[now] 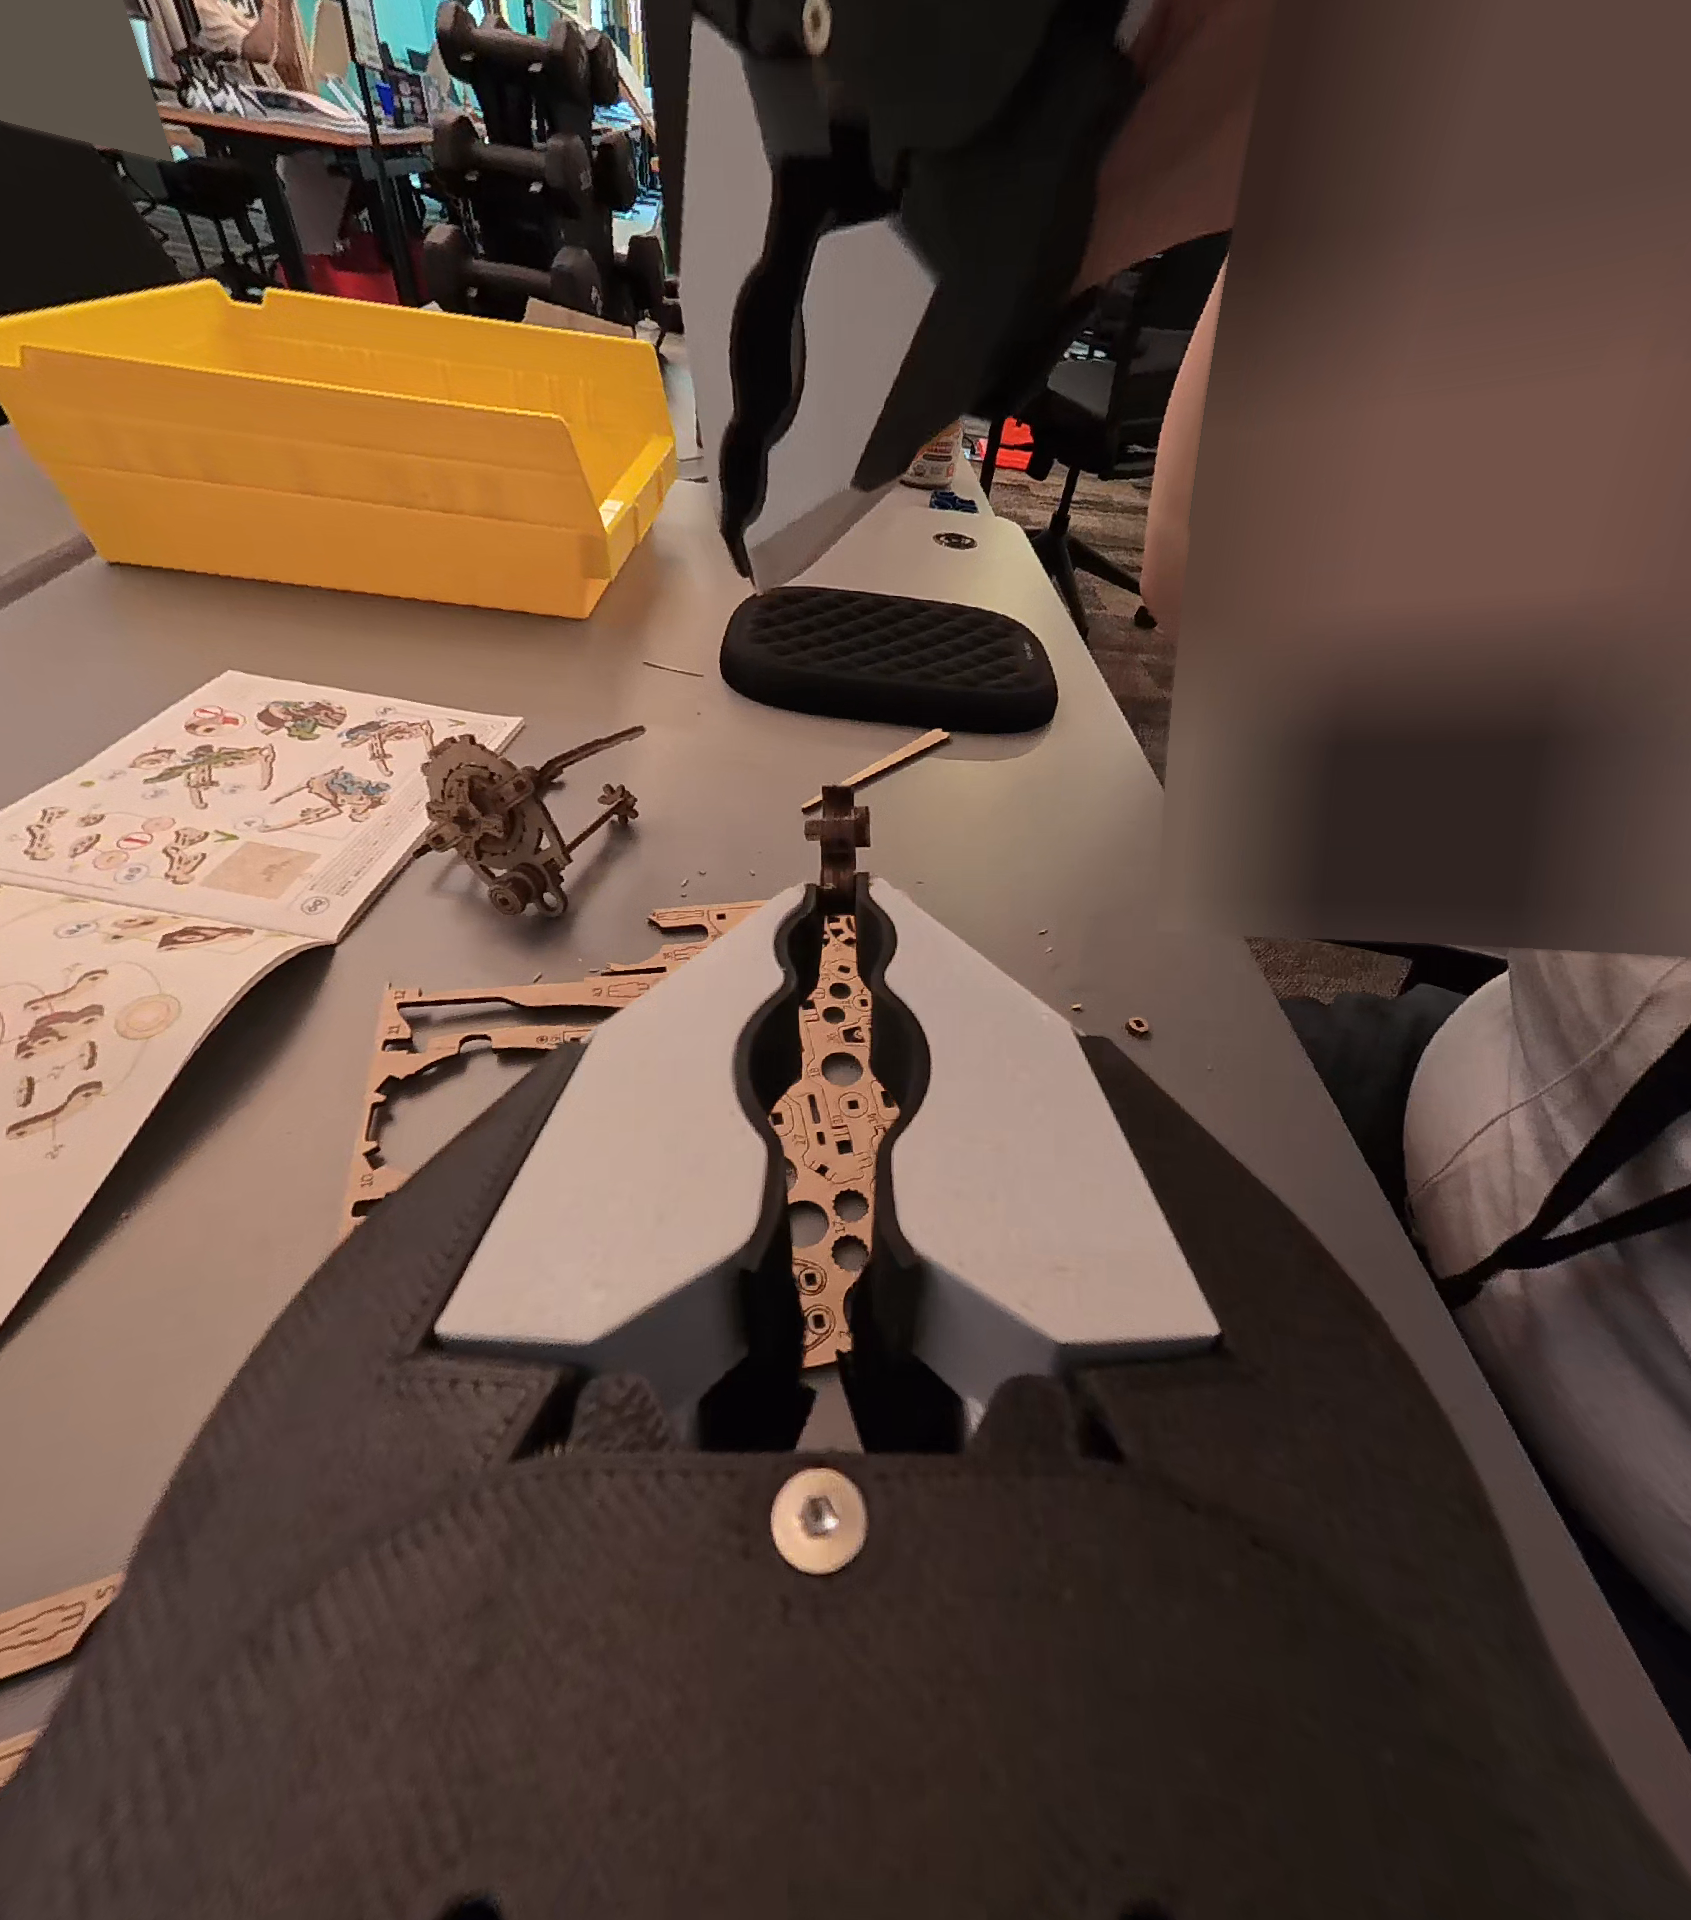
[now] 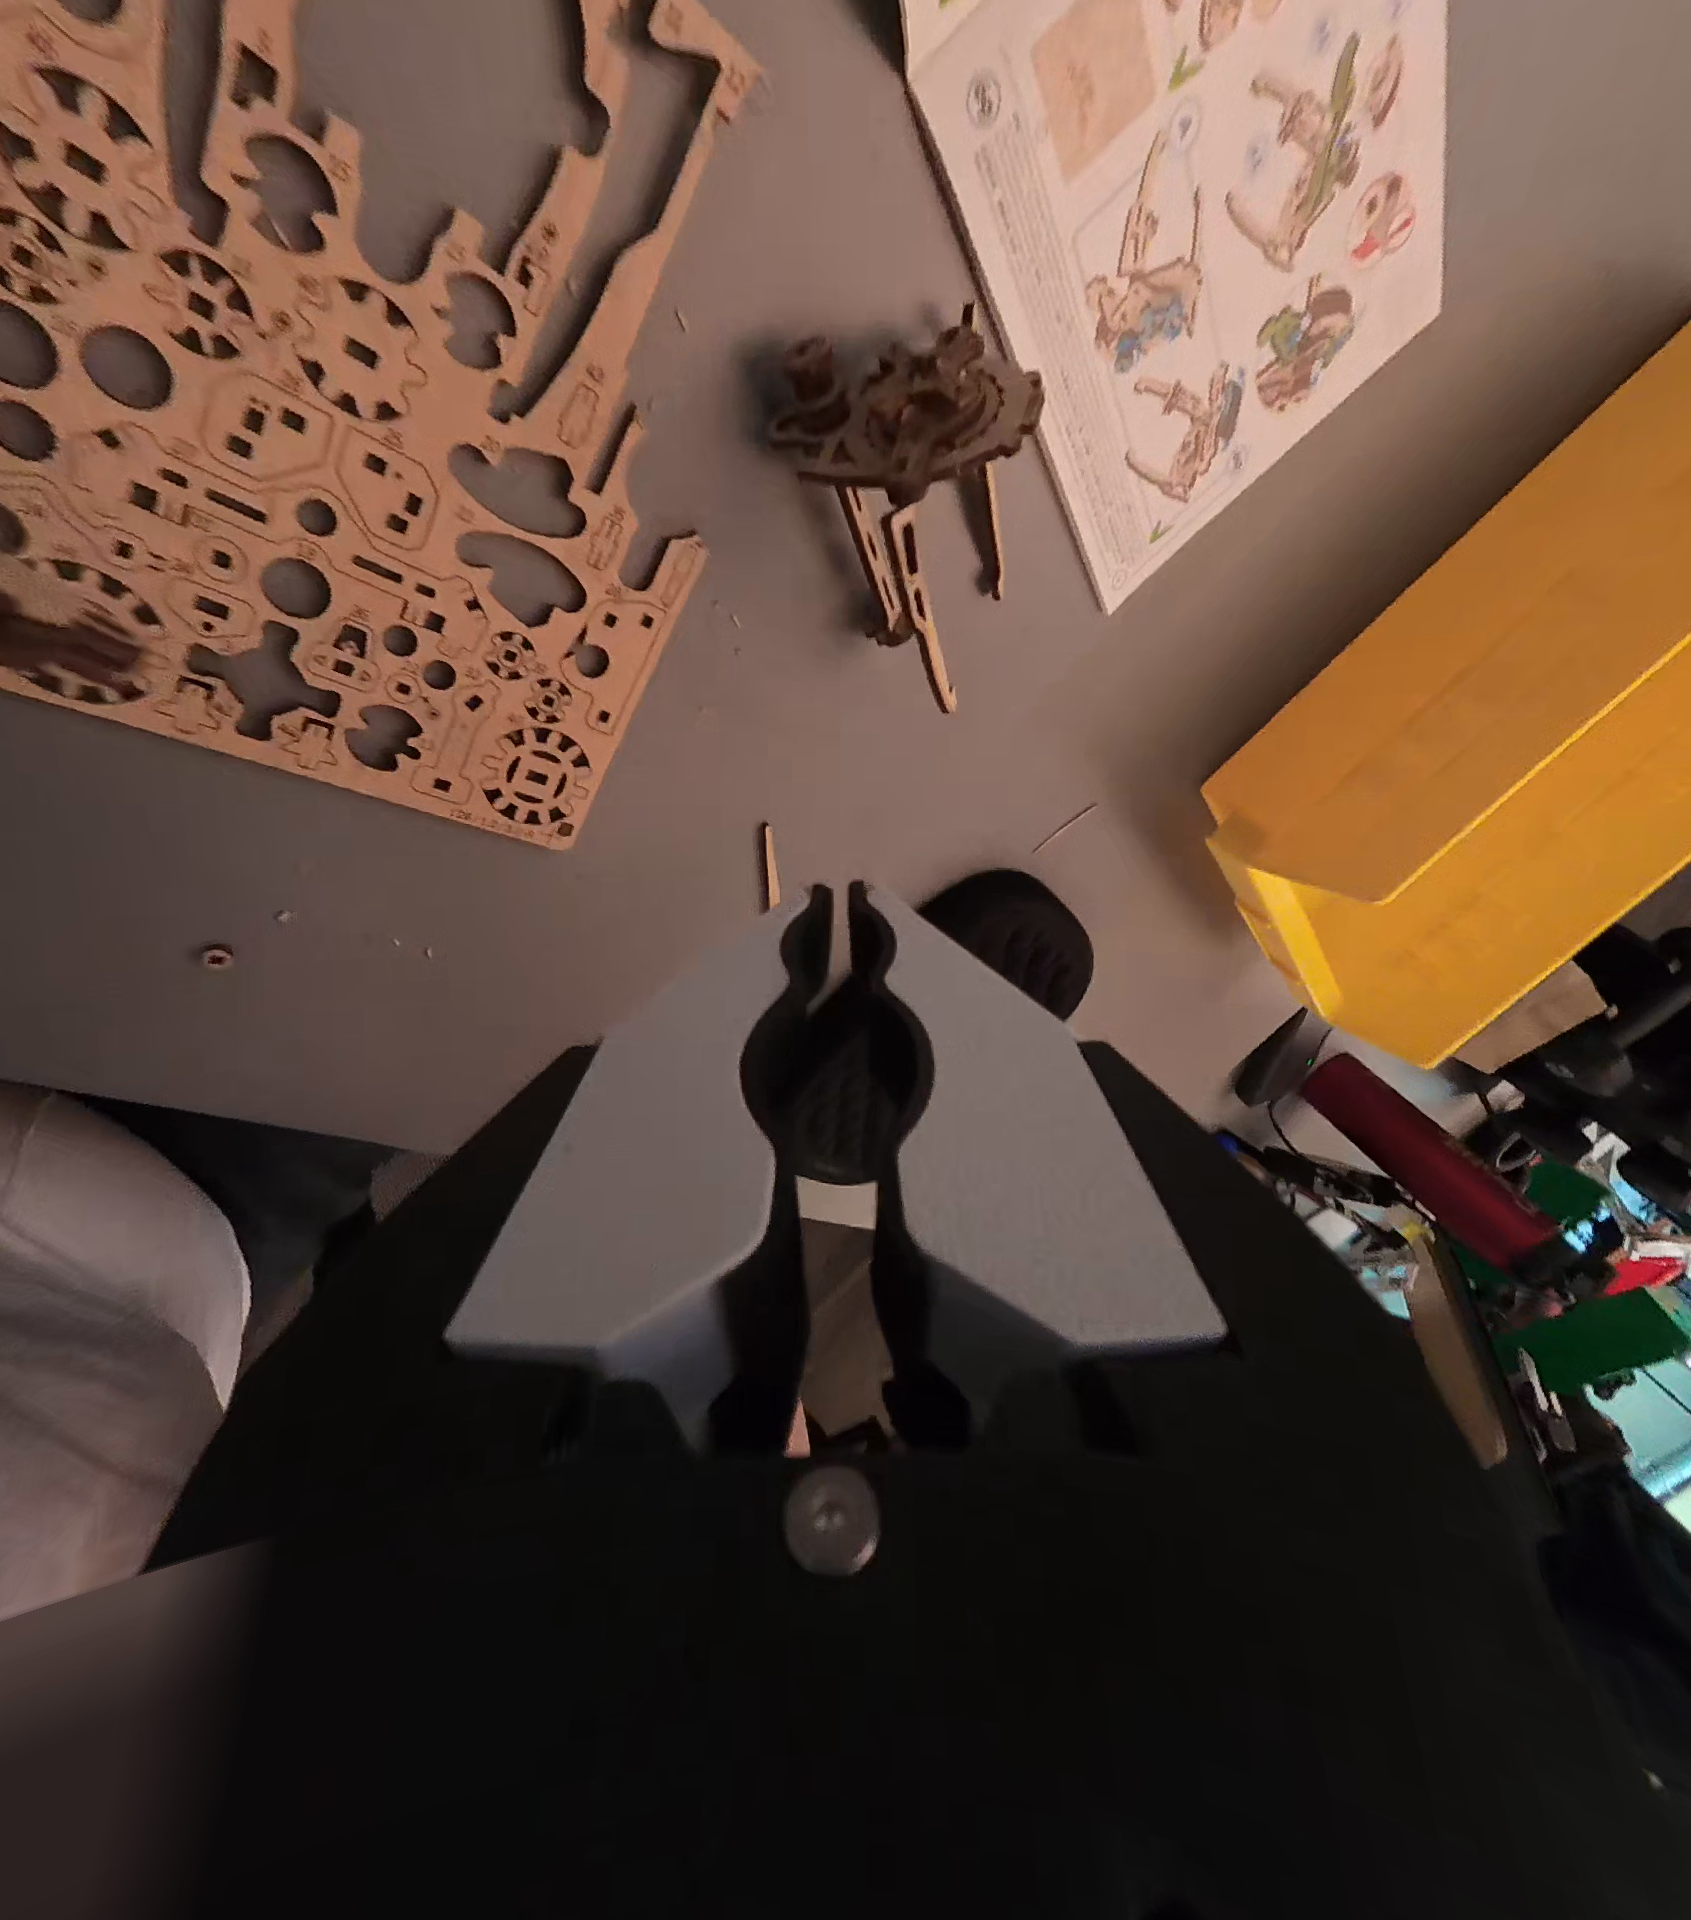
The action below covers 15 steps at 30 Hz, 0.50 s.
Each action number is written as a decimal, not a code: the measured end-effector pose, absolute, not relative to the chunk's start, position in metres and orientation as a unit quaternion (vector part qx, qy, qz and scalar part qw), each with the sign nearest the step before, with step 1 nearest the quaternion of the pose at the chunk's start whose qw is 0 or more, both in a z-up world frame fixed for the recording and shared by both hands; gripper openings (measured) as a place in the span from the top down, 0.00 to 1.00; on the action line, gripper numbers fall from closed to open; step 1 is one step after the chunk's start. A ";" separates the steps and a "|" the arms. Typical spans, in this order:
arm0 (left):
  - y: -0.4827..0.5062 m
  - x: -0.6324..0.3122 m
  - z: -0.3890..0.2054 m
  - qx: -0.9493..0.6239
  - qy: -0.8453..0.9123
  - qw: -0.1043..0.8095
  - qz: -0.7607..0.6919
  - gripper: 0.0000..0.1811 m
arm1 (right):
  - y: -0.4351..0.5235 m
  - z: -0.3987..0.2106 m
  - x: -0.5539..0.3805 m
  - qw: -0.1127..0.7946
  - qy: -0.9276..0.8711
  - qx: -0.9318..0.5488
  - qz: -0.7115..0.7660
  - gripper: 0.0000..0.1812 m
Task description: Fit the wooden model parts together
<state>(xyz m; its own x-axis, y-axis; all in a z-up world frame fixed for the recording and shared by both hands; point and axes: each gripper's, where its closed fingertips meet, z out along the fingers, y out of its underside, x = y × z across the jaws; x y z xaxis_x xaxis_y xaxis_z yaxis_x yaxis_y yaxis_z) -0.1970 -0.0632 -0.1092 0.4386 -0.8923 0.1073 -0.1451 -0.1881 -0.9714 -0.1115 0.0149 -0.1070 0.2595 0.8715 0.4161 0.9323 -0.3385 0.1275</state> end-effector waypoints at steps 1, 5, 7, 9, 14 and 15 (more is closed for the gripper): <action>-0.063 -0.198 -0.110 -0.679 0.382 0.509 -0.366 0.98 | 0.017 -0.109 -0.108 0.066 -0.567 -0.792 -0.217 0.99; -0.061 -0.198 -0.111 -0.683 0.380 0.509 -0.361 0.98 | 0.024 -0.119 -0.100 0.052 -0.565 -0.792 -0.225 1.00; -0.059 -0.200 -0.112 -0.687 0.377 0.510 -0.354 0.98 | 0.031 -0.127 -0.097 0.053 -0.567 -0.793 -0.216 1.00; -0.057 -0.201 -0.113 -0.691 0.373 0.510 -0.352 0.98 | 0.043 -0.139 -0.089 0.058 -0.558 -0.806 -0.189 1.00; -0.048 -0.210 -0.116 -0.705 0.349 0.512 -0.345 0.98 | 0.087 -0.160 -0.100 0.171 -0.517 -0.839 0.014 1.00; -0.046 -0.211 -0.116 -0.708 0.343 0.511 -0.346 0.98 | 0.090 -0.159 -0.110 0.203 -0.517 -0.829 0.072 1.00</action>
